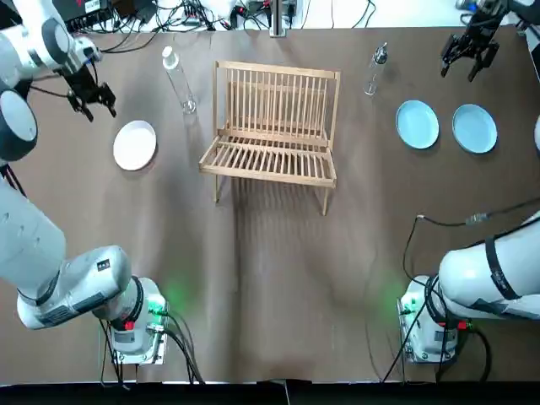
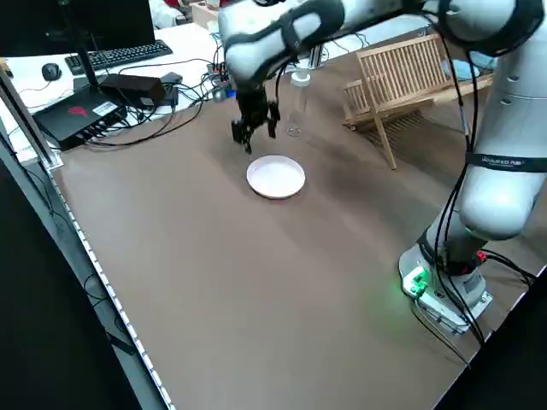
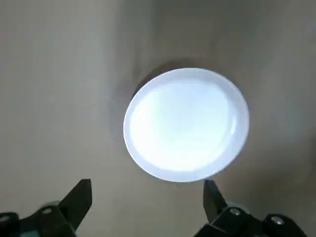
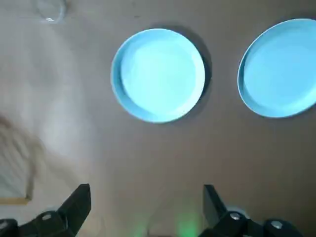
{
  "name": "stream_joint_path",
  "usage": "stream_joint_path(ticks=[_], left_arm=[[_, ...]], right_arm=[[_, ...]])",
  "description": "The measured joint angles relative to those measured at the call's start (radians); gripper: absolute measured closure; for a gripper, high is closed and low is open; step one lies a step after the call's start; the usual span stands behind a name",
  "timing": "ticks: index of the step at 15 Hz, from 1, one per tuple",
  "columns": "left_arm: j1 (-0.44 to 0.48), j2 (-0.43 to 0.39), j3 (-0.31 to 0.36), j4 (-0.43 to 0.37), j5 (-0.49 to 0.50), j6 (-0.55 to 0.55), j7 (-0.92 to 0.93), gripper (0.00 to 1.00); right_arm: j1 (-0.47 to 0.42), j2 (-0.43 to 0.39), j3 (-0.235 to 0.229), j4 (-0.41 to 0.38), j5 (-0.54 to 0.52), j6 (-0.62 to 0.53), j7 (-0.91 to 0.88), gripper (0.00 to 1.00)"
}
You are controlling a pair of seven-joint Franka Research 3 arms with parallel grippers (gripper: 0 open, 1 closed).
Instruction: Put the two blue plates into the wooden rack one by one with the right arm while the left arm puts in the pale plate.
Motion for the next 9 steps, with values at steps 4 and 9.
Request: stream_joint_path(ticks=[4, 9], left_arm=[[0.019, 0.126, -0.001, 0.000, 0.000, 0.065, 0.002, 0.01], [0.030, 0.281, -0.001, 0.068, 0.000, 0.088, 0.011, 0.01]], right_arm=[[-0.021, 0.137, -0.001, 0.003, 0.000, 0.272, -0.001, 0.00], [-0.103, 0.281, -0.006, 0.003, -0.002, 0.448, -0.048, 0.00]])
